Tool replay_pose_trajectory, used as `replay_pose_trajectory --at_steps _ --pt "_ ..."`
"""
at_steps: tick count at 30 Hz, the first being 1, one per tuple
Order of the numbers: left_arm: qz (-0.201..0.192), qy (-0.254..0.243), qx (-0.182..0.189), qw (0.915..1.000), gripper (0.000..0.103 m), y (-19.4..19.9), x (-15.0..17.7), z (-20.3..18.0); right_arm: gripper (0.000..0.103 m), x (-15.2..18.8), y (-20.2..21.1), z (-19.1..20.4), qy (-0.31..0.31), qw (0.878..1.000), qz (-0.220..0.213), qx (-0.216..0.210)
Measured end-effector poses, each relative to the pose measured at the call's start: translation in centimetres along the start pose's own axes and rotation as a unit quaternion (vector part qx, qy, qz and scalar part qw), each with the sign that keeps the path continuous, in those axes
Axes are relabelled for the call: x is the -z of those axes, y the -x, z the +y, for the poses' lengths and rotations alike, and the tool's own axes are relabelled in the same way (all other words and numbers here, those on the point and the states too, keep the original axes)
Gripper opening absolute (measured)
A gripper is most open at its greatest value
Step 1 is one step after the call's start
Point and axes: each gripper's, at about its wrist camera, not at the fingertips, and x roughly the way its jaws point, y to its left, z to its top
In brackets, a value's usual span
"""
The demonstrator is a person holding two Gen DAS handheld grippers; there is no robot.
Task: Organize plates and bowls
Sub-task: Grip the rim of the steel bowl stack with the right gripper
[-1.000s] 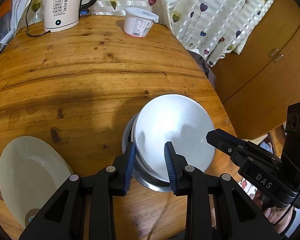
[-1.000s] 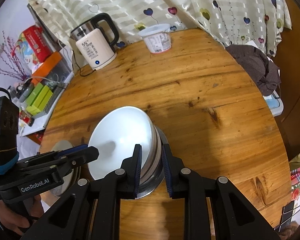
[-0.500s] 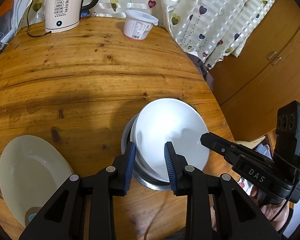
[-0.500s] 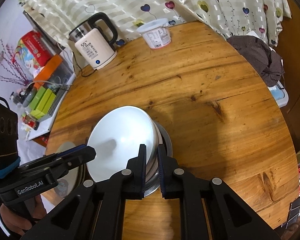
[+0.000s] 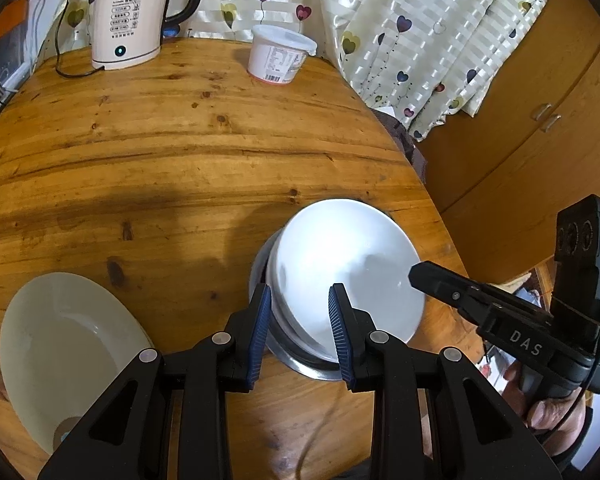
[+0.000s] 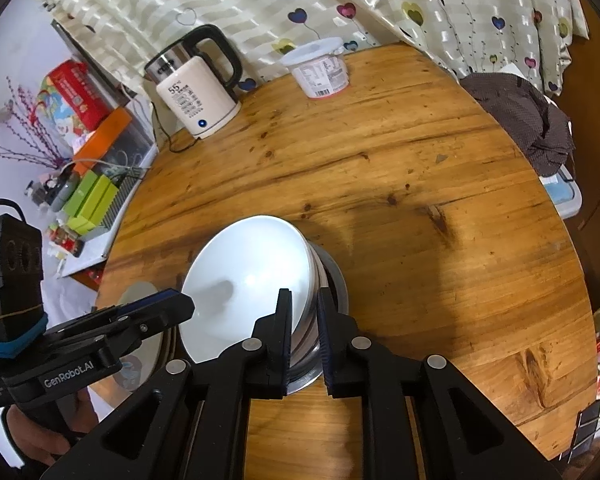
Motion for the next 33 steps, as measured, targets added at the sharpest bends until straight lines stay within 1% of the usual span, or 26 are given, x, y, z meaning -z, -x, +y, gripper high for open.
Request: replay_pose_trajectory --at_steps 3,5,9,11,12,17,23,33 --pt "-0.007 -0.003 -0.003 1.0 0.03 0.3 0.1 0.2 0.015 0.0 0.4 0.0 0.005 1.0 -0.006 -0.005" --pt "-0.012 -0.004 -0.006 0.9999 0.03 0.4 0.1 0.3 0.02 0.1 0.7 0.0 0.011 1.0 -0.01 -0.009" --pt "-0.022 -0.008 -0.011 0.9997 0.03 0.8 0.2 0.6 0.025 0.3 1.0 -0.1 0.02 1.0 -0.016 -0.015" --pt "-0.025 -0.008 -0.011 0.9996 0.03 0.9 0.3 0.9 0.03 0.5 1.2 -0.1 0.025 0.999 -0.02 -0.014" --pt "-0.027 -0.007 -0.01 0.9996 0.03 1.0 0.4 1.0 0.031 0.5 1.3 -0.2 0.026 0.999 -0.024 -0.014" --pt "-0.036 0.001 -0.006 0.9993 0.03 1.5 0.6 1.9 0.033 0.6 1.8 -0.7 0.025 0.999 -0.032 -0.016" --pt "-0.047 0.011 -0.002 0.9989 0.03 1.9 0.9 3.4 0.033 0.8 2.0 -2.3 -0.006 0.999 -0.025 -0.029" --pt "-0.037 0.031 0.015 0.9987 0.03 1.5 1.4 4.7 0.033 1.2 2.2 -3.1 -0.018 0.998 -0.021 -0.053"
